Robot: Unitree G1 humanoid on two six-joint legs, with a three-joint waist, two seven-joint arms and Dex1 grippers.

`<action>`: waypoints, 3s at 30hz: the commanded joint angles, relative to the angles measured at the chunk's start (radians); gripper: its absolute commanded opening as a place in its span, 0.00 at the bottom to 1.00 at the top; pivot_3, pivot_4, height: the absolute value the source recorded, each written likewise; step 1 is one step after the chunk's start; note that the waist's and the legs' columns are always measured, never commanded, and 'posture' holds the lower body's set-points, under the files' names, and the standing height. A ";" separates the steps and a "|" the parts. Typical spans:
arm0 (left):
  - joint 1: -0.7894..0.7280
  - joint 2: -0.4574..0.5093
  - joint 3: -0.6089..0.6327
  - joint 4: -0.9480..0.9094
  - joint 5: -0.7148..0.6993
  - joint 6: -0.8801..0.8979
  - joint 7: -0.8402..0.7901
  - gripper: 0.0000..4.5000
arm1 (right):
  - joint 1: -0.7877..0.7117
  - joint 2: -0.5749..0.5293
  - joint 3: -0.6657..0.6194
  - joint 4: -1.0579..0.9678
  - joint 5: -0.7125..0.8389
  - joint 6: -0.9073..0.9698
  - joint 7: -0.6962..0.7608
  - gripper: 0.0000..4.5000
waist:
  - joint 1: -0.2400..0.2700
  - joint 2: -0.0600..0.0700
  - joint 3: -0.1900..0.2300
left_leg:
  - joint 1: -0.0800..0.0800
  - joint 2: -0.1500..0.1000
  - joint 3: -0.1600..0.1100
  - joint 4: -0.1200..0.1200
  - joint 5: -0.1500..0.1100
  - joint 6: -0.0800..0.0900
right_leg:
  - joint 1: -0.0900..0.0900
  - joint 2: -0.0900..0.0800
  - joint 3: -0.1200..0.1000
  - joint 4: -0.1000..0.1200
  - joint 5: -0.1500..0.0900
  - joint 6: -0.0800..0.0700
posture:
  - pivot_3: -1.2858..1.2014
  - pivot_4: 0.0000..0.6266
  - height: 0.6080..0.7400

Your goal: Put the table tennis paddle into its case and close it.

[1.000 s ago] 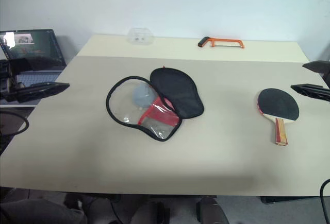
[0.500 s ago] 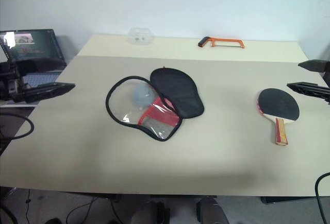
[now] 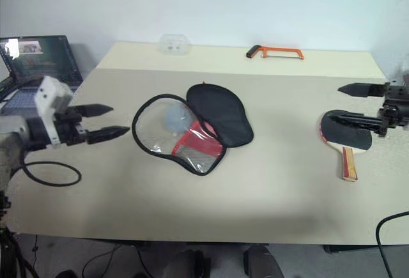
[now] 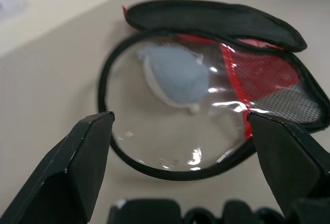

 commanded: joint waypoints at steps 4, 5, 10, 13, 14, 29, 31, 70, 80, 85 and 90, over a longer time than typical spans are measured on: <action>0.133 -0.096 0.023 -0.162 -0.038 0.140 0.135 1.00 | 0.013 0.024 0.005 -0.104 0.040 0.044 -0.027 1.00 | 0.000 0.000 0.000 | 0.000 0.000 0.000 0.000 0.000 0.000 | 0.000 0.000 0.000 0.000 0.000 0.000 | 0.52 0.24 1.00; 0.144 -0.114 0.024 -0.173 -0.041 0.158 0.156 1.00 | 0.015 0.029 0.010 -0.115 0.042 0.050 -0.030 1.00 | 0.000 0.000 0.000 | 0.000 0.000 -0.001 0.000 0.000 0.000 | 0.000 0.000 0.000 0.001 0.000 0.000 | 0.52 0.24 1.00; 0.154 -0.215 0.014 -0.213 -0.047 0.264 0.294 1.00 | 0.011 0.041 0.026 -0.135 0.045 0.064 -0.045 1.00 | 0.001 -0.001 0.000 | 0.000 -0.001 -0.002 0.000 0.000 0.000 | 0.001 0.000 0.000 0.000 0.000 0.000 | 0.52 0.24 1.00; 0.107 -0.287 0.002 -0.231 -0.046 0.335 0.393 1.00 | 0.005 0.044 0.035 -0.137 0.043 0.067 -0.046 1.00 | 0.002 -0.001 0.000 | 0.000 -0.001 -0.003 0.000 0.000 0.000 | 0.001 0.000 0.000 0.000 0.000 0.000 | 0.52 0.24 1.00; 0.089 -0.307 0.004 -0.237 -0.051 0.358 0.419 1.00 | 0.002 0.045 0.037 -0.135 0.041 0.068 -0.047 1.00 | 0.003 -0.001 -0.001 | 0.000 -0.001 -0.003 0.000 0.000 0.000 | 0.002 0.000 0.000 0.000 0.000 0.000 | 0.52 0.24 1.00; 0.021 -0.414 0.057 -0.320 -0.103 0.544 0.590 1.00 | -0.023 0.057 0.063 -0.101 0.023 0.045 -0.055 1.00 | 0.001 -0.001 -0.001 | 0.000 -0.001 -0.004 0.000 0.002 -0.003 | 0.002 0.000 0.000 0.000 0.000 0.000 | 0.52 0.24 1.00; 0.019 -0.431 0.044 -0.321 -0.101 0.552 0.611 1.00 | -0.044 0.060 0.075 -0.086 0.016 0.039 -0.055 1.00 | 0.001 -0.001 -0.001 | 0.000 -0.002 -0.004 0.000 0.002 -0.003 | 0.002 0.000 0.000 0.000 0.000 0.000 | 0.52 0.24 1.00; -0.210 -0.423 -0.349 -0.140 -0.044 0.331 0.221 0.00 | 0.026 0.028 0.012 -0.138 0.032 0.045 -0.103 1.00 | 0.011 -0.001 -0.001 | 0.000 -0.002 -0.007 0.000 0.003 -0.004 | 0.006 0.000 -0.001 -0.003 0.000 0.000 | 0.52 0.24 1.00; -0.342 -0.371 -0.498 0.059 0.096 0.070 -0.067 0.00 | 0.098 0.000 -0.060 -0.200 0.058 0.072 -0.129 1.00 | 0.012 -0.001 -0.001 | 0.001 -0.003 -0.006 0.000 0.002 -0.004 | 0.006 0.000 -0.001 -0.004 0.000 0.000 | 0.52 0.24 1.00; -0.464 -0.403 -0.498 0.302 0.187 -0.074 -0.100 0.00 | 0.134 -0.002 -0.090 -0.228 0.067 0.085 -0.143 1.00 | 0.015 -0.001 -0.001 | 0.000 -0.003 -0.007 0.000 0.001 -0.001 | 0.006 0.000 -0.002 -0.004 0.000 0.000 | 0.52 0.24 1.00; -0.578 -0.446 -0.502 0.516 0.263 -0.208 -0.145 0.00 | 0.146 0.001 -0.095 -0.242 0.076 0.089 -0.158 1.00 | 0.015 -0.002 -0.001 | 0.000 -0.003 -0.006 0.000 0.000 -0.001 | 0.005 0.001 -0.003 -0.004 0.000 0.000 | 0.52 0.24 1.00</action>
